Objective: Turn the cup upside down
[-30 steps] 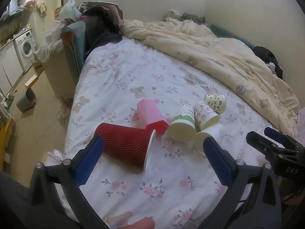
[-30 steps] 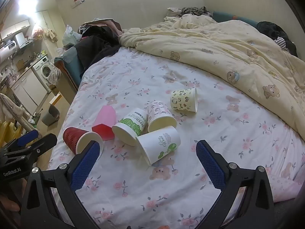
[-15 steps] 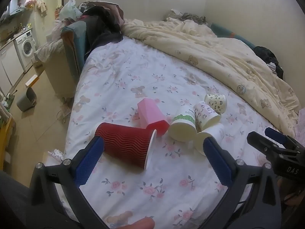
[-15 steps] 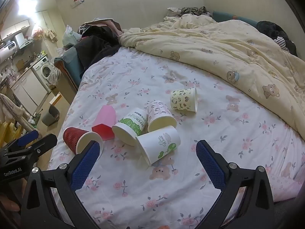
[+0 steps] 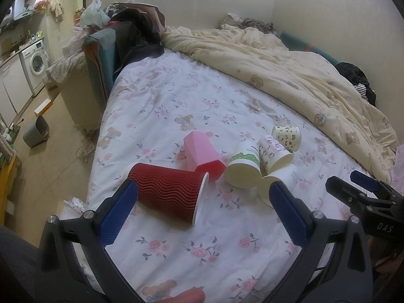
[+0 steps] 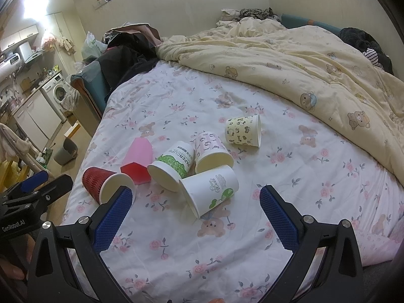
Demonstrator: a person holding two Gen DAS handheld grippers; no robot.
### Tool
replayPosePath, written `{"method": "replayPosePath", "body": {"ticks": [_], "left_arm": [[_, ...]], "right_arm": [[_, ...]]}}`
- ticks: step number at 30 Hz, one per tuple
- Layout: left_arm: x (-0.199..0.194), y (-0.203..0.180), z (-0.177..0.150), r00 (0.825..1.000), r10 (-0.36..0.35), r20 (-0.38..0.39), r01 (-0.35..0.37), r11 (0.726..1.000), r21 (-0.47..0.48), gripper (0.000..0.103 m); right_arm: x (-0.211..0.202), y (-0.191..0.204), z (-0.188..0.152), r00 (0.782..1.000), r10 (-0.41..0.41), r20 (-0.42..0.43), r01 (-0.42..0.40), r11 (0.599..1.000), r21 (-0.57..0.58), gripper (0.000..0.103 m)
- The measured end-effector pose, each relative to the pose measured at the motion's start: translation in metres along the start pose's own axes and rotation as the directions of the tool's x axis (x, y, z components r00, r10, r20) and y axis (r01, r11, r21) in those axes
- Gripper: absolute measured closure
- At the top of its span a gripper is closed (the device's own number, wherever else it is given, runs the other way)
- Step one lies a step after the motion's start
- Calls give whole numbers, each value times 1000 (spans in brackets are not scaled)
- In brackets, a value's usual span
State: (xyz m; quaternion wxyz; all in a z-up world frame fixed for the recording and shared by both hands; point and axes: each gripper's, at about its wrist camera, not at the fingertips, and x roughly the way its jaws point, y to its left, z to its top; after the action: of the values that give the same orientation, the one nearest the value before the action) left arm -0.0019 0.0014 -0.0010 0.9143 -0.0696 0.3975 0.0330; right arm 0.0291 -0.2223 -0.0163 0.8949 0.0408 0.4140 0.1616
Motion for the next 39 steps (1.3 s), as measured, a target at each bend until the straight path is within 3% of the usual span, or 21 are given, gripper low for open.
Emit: {"method": "replayPosePath", "body": {"ticks": [39], "left_arm": [[-5, 10, 3, 1000, 10, 0, -10, 1000, 3, 0]], "right_arm": [[1, 3, -1, 1000, 5, -1, -5, 1000, -1, 0]]}}
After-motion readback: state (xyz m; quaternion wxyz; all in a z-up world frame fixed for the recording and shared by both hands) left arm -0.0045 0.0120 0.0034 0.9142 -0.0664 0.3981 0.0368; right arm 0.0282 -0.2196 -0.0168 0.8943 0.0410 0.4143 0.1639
